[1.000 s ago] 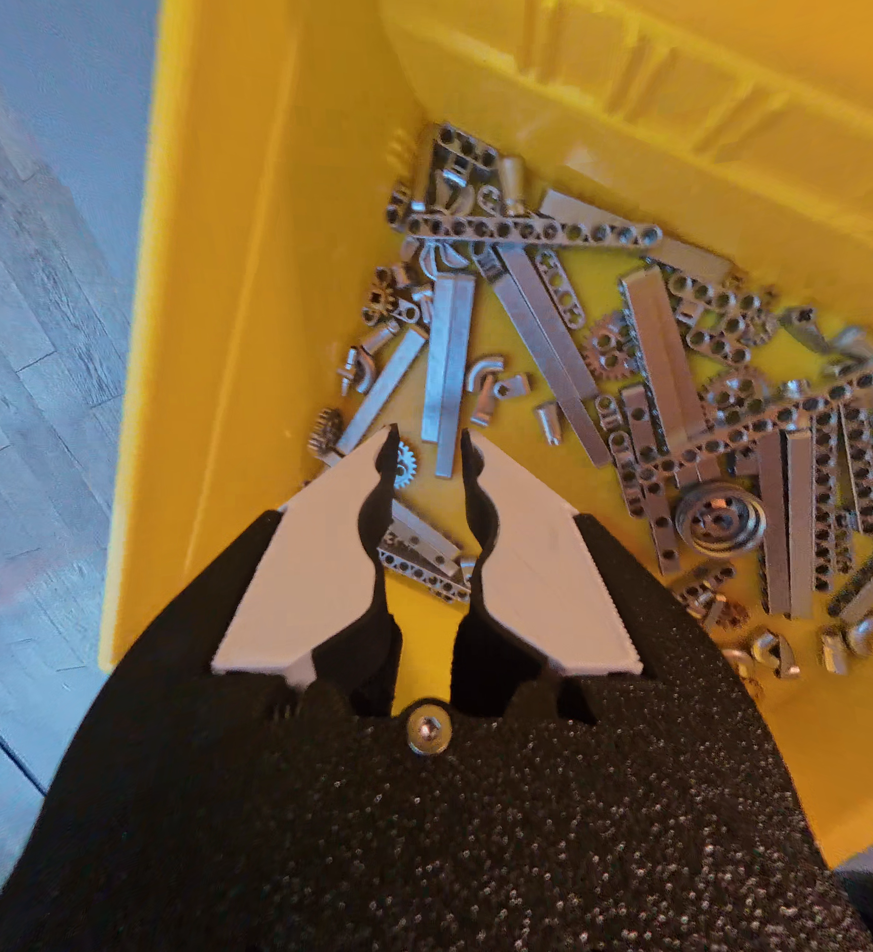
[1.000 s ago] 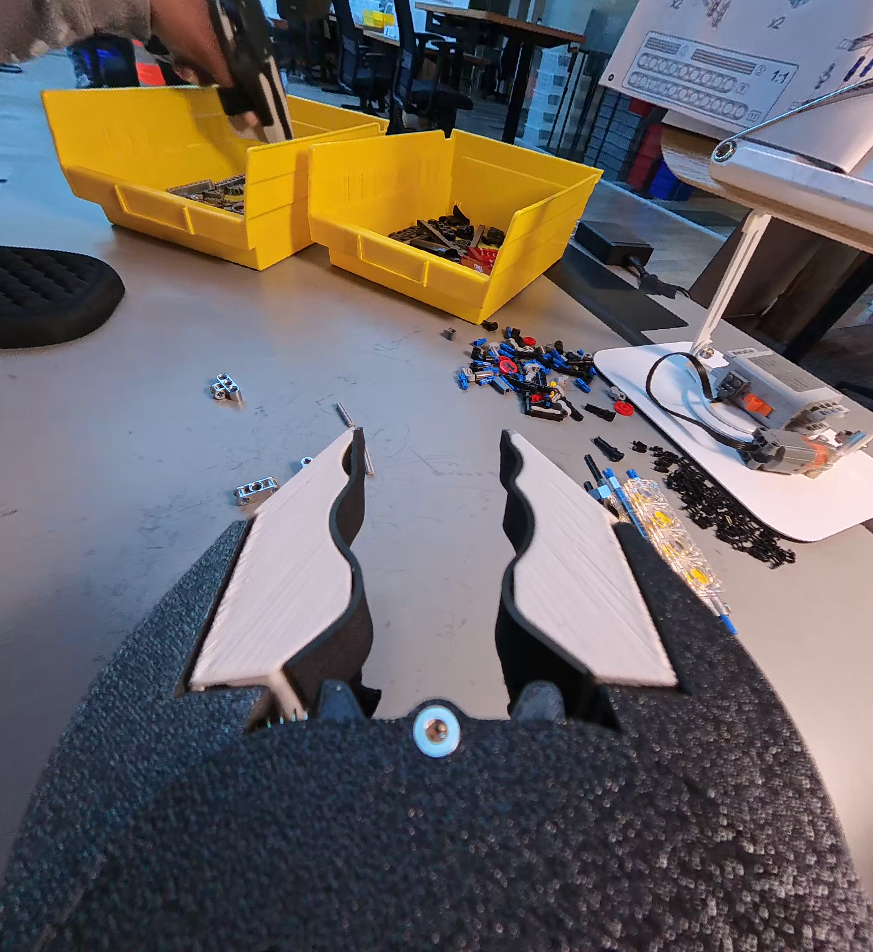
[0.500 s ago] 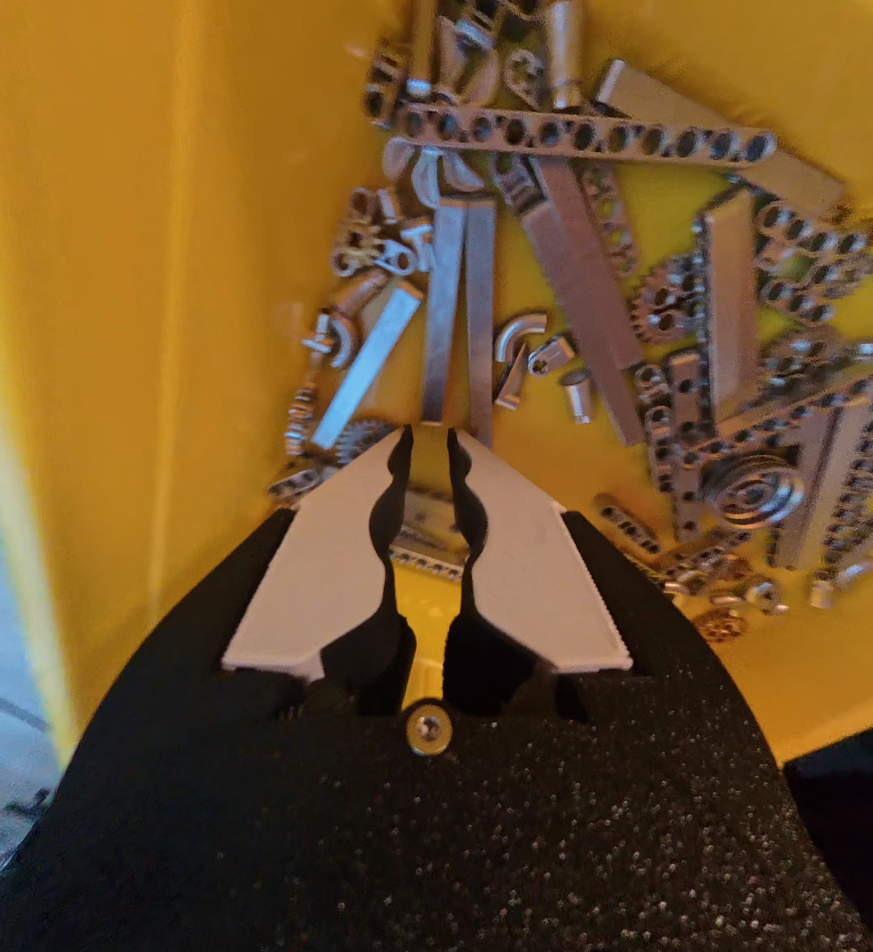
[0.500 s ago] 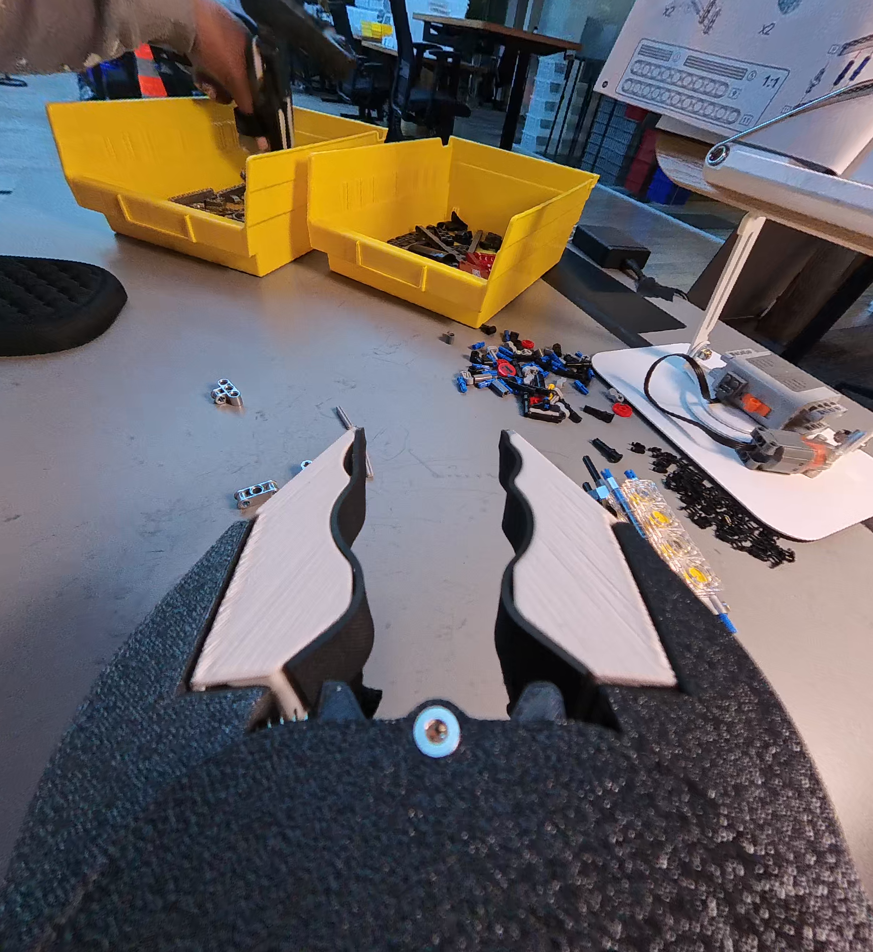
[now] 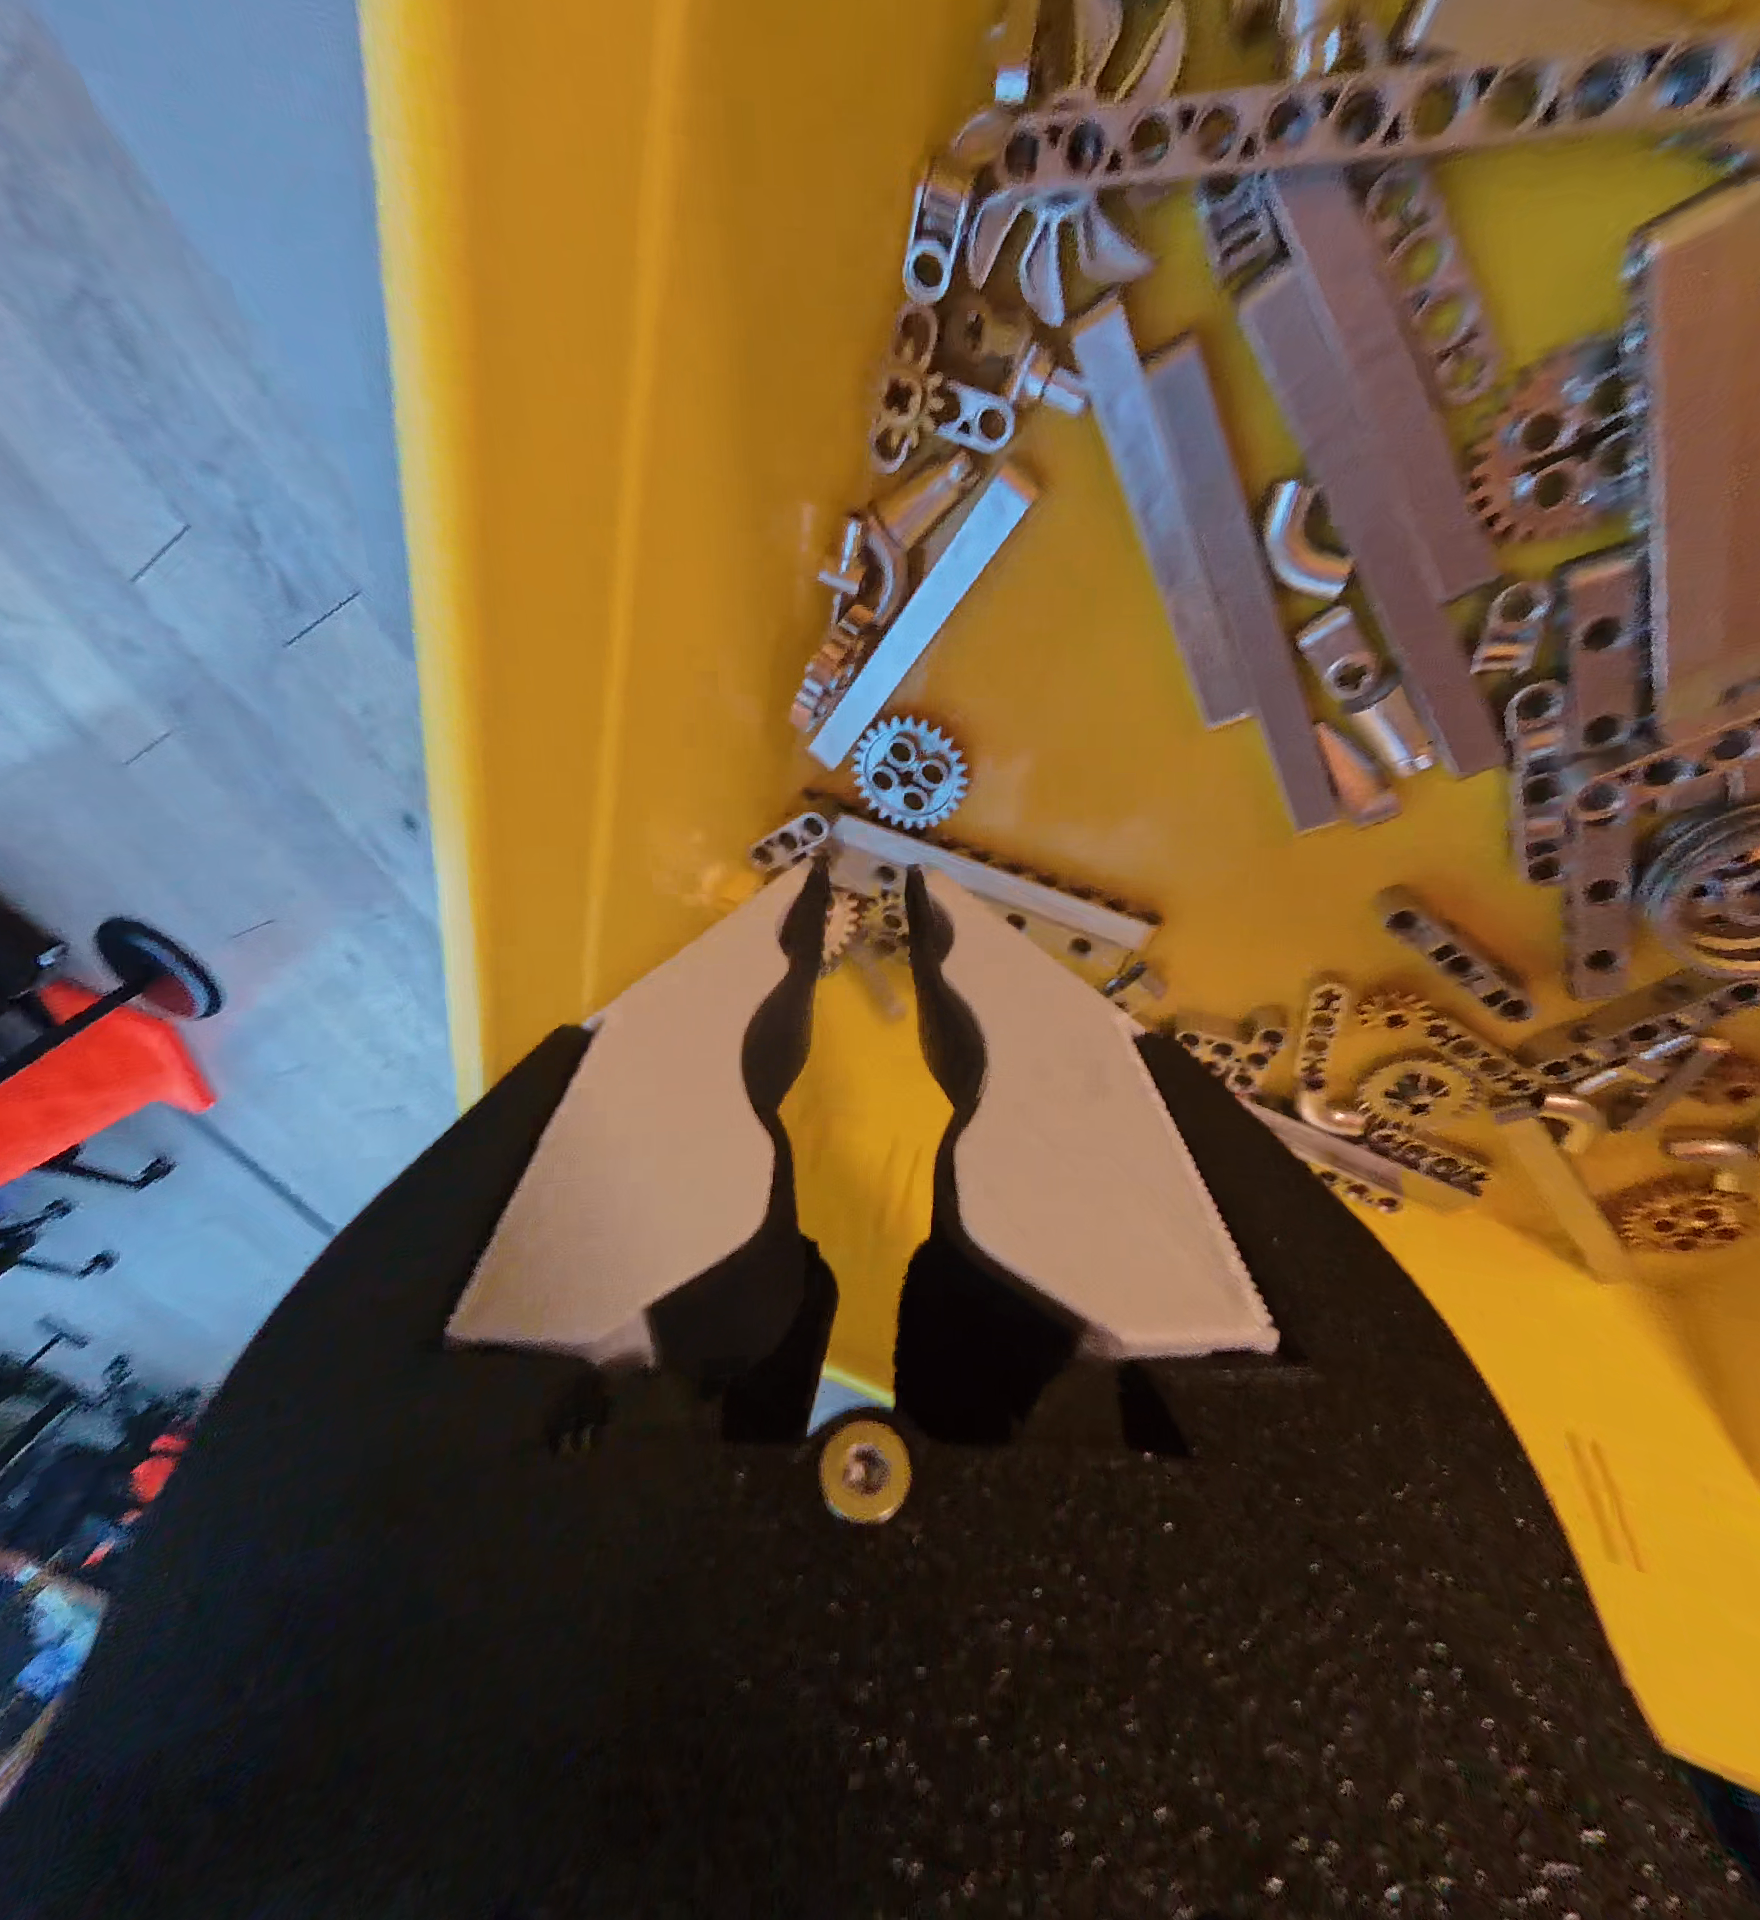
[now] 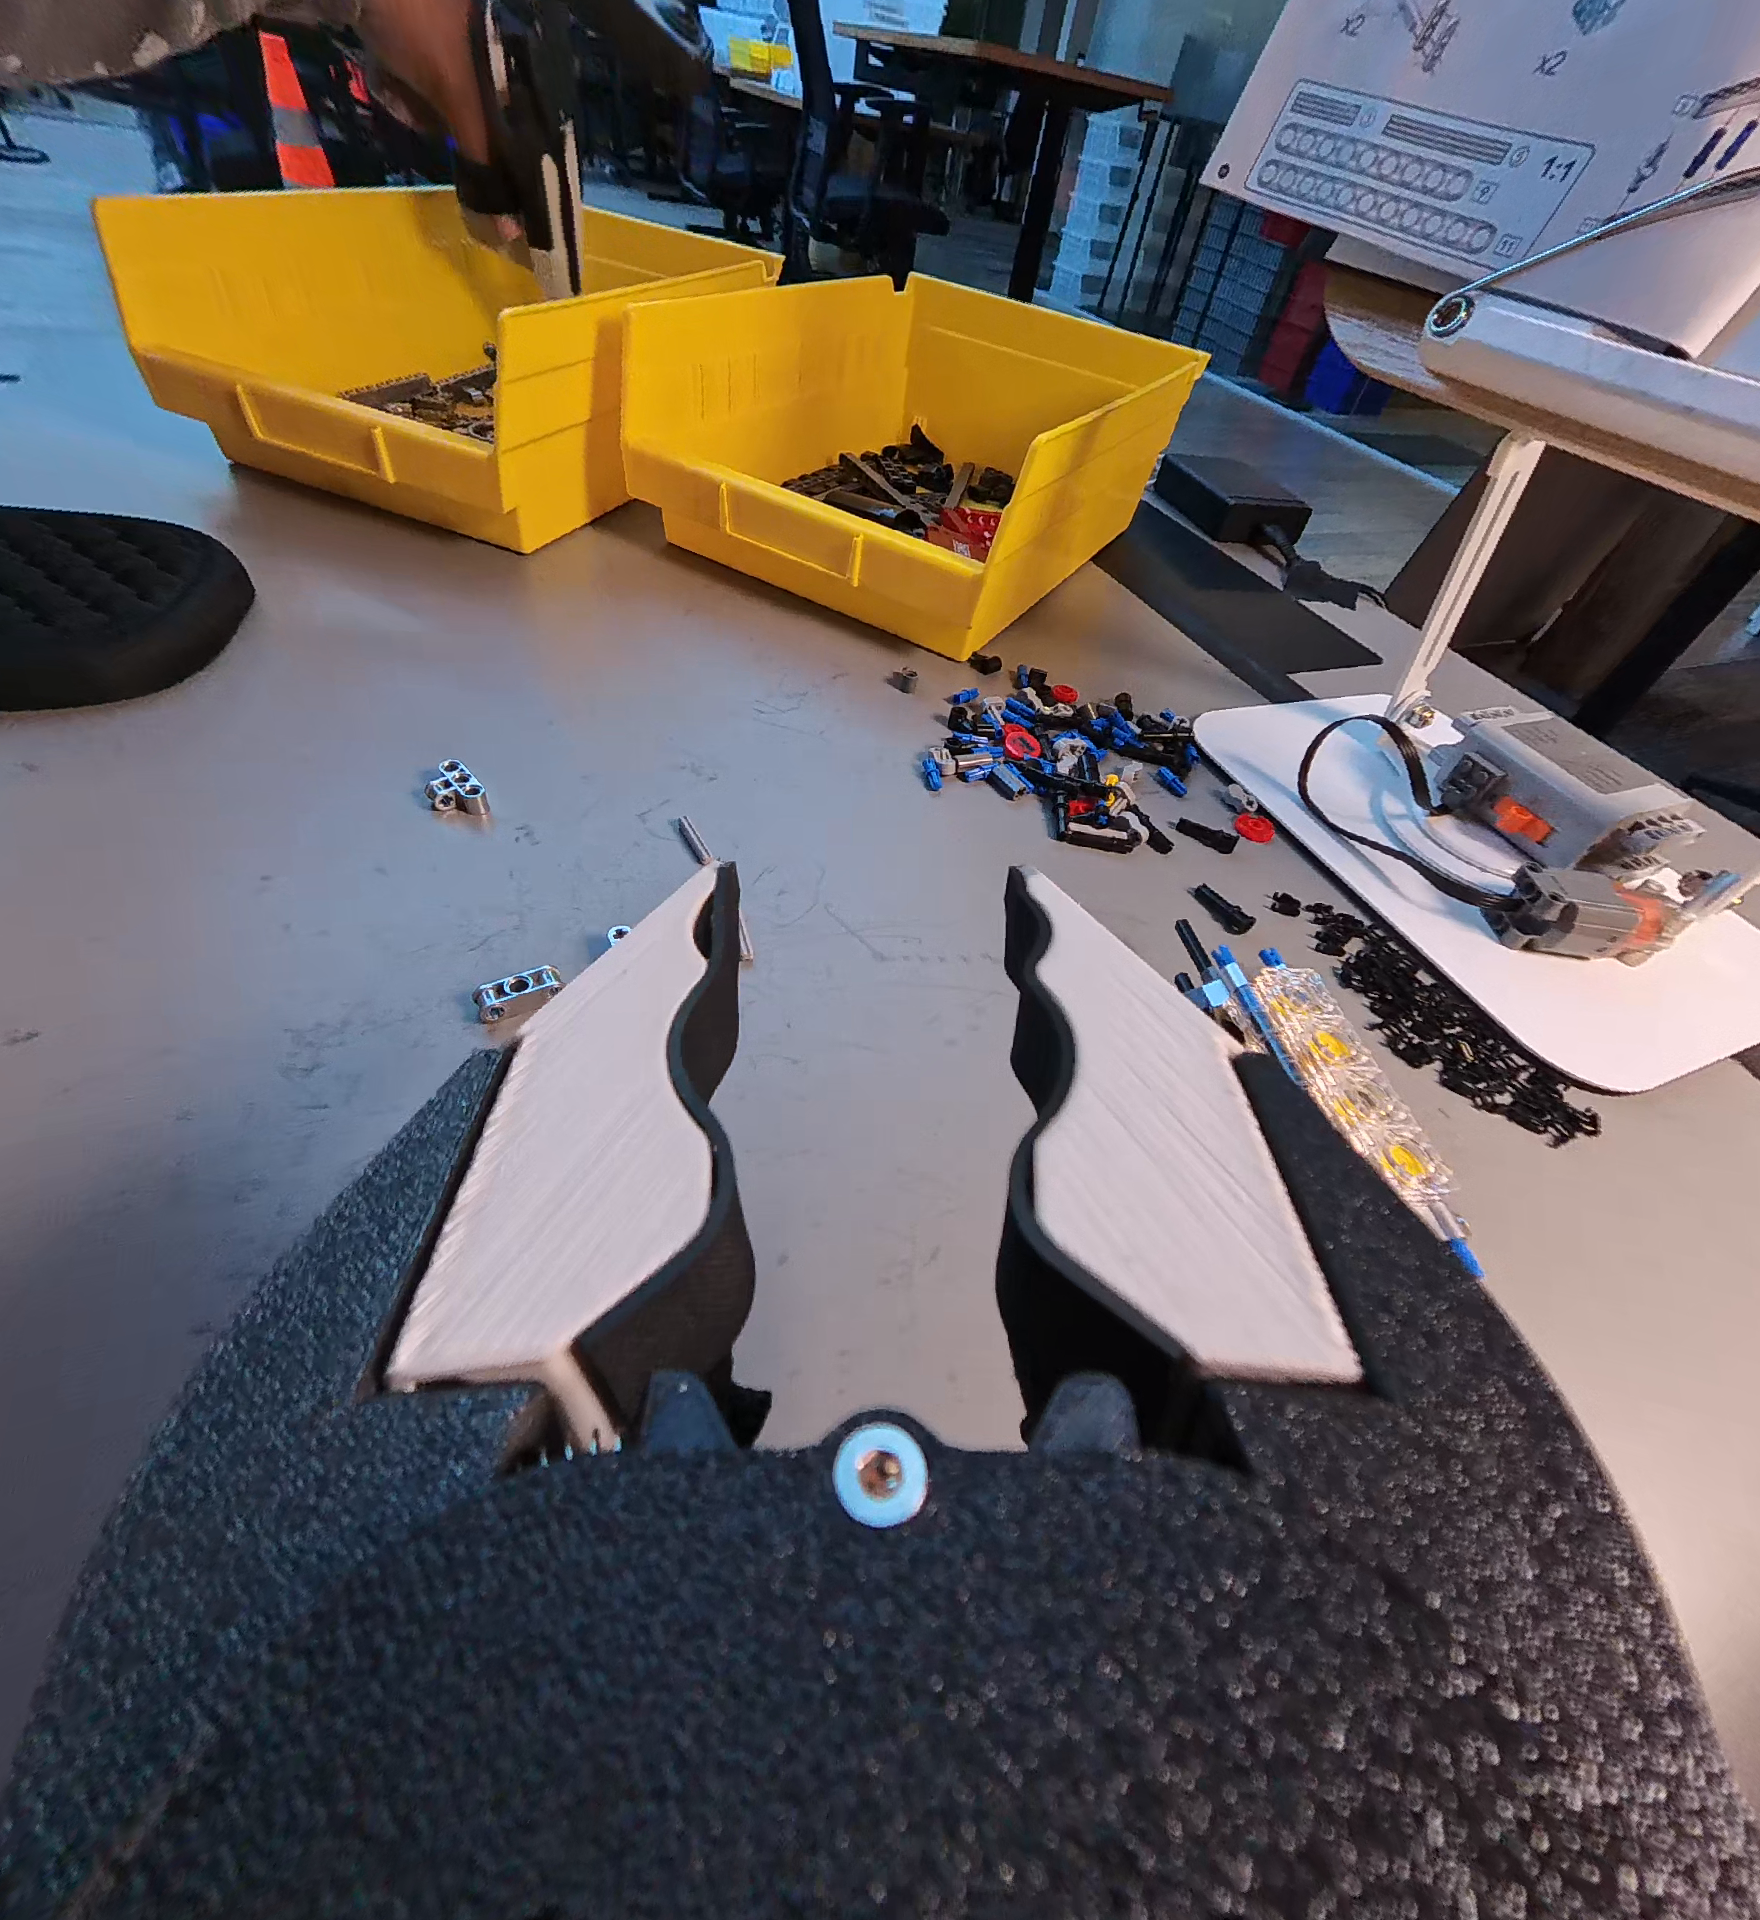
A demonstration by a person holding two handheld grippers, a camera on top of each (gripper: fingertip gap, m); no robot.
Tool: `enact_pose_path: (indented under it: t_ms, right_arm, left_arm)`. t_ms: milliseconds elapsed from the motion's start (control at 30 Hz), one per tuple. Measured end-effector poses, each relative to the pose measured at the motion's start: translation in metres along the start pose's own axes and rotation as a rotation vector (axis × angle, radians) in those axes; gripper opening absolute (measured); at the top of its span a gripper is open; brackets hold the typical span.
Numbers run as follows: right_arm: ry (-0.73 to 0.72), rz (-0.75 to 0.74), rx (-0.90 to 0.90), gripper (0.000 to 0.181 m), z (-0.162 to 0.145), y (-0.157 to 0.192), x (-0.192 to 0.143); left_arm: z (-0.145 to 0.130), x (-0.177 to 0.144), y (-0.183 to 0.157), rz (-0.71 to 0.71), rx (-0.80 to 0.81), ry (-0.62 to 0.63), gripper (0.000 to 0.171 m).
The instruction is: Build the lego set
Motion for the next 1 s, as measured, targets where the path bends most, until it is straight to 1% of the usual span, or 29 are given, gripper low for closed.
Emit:
enact_pose_path:
  t_ms: [67,133,233,300,333,367,467,533,567,667,800,833,900,1000]
  right_arm:
    - [0.005,0.000,-0.005,0.049,0.000,0.001,0.001]
    - [0.008,-0.001,-0.009,0.049,0.000,0.001,0.001]
    - [0.005,-0.004,-0.010,0.049,0.000,0.001,0.001]
    - [0.001,-0.006,-0.009,0.049,0.000,0.001,0.000]
    - [-0.001,-0.008,-0.008,0.049,0.000,0.001,0.000]
    - [-0.003,-0.009,-0.006,0.049,0.000,0.001,0.000]
    - [-0.006,-0.011,0.002,0.049,0.000,0.000,-0.001]
    - [-0.006,-0.009,0.008,0.049,0.000,-0.001,-0.001]
    - [-0.005,-0.008,0.010,0.049,0.000,-0.001,0.000]
    - [-0.005,-0.010,0.008,0.048,0.000,-0.001,0.000]
    - [-0.003,-0.012,0.011,0.048,0.000,-0.001,0.000]
    - [-0.001,-0.011,0.012,0.048,0.000,-0.001,0.000]
    - [0.003,-0.008,0.009,0.048,0.000,0.000,0.001]
    - [-0.005,-0.008,-0.007,0.048,0.000,0.002,0.000]
  left_arm:
    - [-0.001,0.004,0.001,0.059,0.058,0.076,0.018]
    - [-0.002,0.012,0.001,0.121,0.126,0.166,0.018]
    - [-0.005,0.028,0.000,0.124,0.193,0.295,0.018]
    - [-0.006,0.039,0.000,0.096,0.212,0.317,0.018]
    - [-0.005,0.043,-0.001,0.071,0.207,0.299,0.015]
    - [-0.005,0.045,-0.002,0.026,0.184,0.276,0.006]
    - [-0.006,0.042,-0.002,-0.055,0.169,0.207,0.006]
    - [-0.008,0.035,-0.006,-0.184,0.143,0.139,0.006]
    - [-0.009,0.030,-0.007,-0.222,0.128,0.102,0.006]
    - [-0.015,0.017,0.005,-0.119,0.030,0.038,0.006]
    - [-0.019,0.012,0.011,-0.021,-0.151,-0.076,0.015]
    - [-0.019,0.014,0.009,0.000,-0.166,-0.089,0.016]
    - [-0.018,0.020,0.005,0.058,-0.135,-0.084,0.018]
    - [-0.015,0.028,0.000,0.145,-0.062,-0.034,0.016]
Point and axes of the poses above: each gripper's, where its closed fingertips meet, x out along the fingers, z out of its top, y = z × x across the jaws, the point moved 10 cm from there along -x, back along the fingers, and after that the axes turned 7 degrees about z, right-handed, at the moved point
